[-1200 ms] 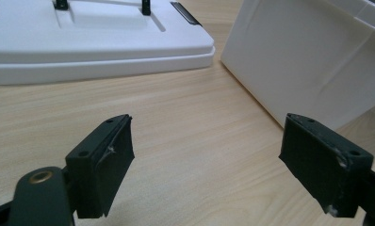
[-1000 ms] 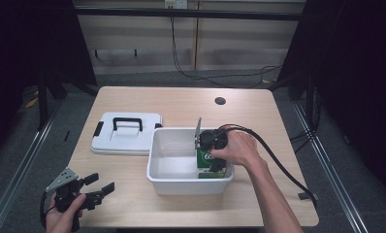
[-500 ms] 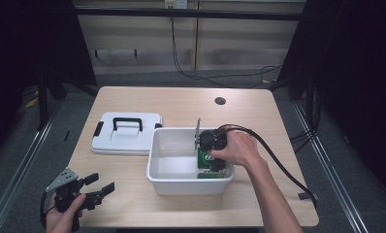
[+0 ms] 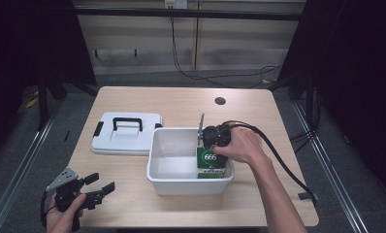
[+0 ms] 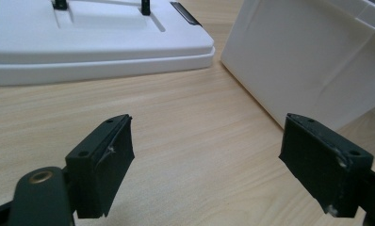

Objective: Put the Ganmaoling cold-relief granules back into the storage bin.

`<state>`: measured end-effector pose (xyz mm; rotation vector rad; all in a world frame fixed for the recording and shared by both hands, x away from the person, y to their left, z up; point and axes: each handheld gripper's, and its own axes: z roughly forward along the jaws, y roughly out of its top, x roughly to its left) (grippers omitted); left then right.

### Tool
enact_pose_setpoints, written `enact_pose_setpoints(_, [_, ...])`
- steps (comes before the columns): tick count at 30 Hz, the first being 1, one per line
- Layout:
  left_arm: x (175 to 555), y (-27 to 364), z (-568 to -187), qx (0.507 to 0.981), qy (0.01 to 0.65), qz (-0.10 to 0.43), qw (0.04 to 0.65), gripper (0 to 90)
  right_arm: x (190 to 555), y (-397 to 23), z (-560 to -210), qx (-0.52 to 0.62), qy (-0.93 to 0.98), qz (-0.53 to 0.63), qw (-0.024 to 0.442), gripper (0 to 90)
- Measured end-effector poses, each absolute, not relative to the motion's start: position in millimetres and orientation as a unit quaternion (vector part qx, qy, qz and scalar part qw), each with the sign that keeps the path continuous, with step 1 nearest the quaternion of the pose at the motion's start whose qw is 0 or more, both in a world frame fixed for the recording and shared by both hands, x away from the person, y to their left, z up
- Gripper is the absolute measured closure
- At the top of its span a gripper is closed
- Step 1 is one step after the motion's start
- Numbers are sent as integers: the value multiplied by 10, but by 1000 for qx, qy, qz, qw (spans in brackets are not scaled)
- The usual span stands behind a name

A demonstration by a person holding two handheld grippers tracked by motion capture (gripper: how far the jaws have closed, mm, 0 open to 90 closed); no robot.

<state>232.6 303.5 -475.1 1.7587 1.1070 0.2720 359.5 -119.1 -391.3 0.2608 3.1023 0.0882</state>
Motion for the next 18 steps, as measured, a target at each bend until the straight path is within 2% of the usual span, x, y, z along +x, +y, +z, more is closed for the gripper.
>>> enact_pose_setpoints(18, [2325,3030,-4749,728,455,112,500,174,3550,-1347,-3747,117,985,122,19,152])
